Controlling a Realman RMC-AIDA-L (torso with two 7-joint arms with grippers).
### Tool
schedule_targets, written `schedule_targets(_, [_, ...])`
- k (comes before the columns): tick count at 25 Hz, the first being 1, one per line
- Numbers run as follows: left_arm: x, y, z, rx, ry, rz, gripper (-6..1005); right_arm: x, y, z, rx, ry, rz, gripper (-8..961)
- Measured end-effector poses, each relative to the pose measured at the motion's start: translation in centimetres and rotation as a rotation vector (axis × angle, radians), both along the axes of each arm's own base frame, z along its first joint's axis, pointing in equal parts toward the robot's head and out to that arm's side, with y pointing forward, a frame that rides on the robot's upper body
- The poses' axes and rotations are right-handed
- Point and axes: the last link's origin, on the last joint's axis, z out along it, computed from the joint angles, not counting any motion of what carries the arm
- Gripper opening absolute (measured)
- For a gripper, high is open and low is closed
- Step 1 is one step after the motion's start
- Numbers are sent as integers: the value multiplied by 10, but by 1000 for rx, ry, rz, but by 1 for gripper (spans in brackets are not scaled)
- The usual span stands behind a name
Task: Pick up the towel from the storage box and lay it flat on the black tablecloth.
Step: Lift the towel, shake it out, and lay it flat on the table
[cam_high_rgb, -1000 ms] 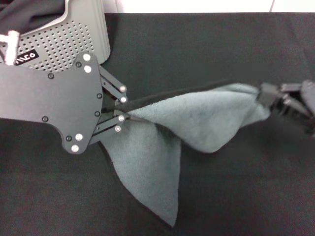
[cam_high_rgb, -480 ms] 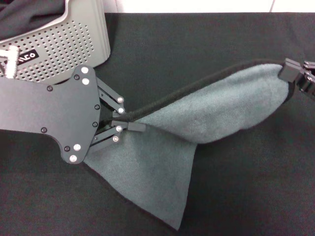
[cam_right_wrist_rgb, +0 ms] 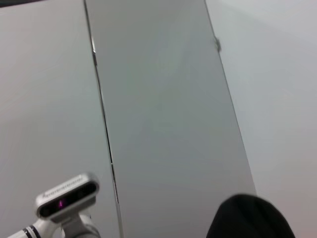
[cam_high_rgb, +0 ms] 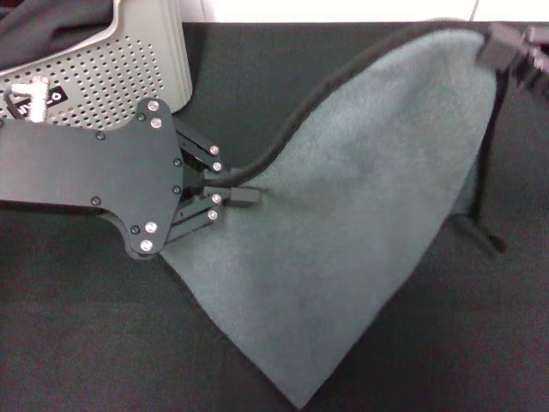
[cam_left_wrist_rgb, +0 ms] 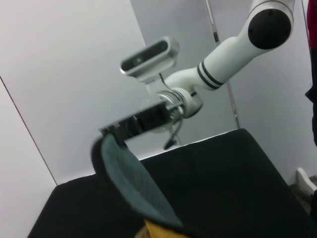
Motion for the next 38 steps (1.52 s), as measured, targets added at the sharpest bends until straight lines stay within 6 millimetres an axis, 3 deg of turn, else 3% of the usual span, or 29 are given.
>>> schedule_targets(8, [-9,9,-26,-57,21,62,63,-32,22,23,72,0,72,10])
schedule_targets(18, [-17,23,-44,-78,6,106,62,-60,30,36,75,-10,144,9])
schedule_targets(38, [-26,28,-54,-94,-18,131,59,-76,28,58,110,83,188,10])
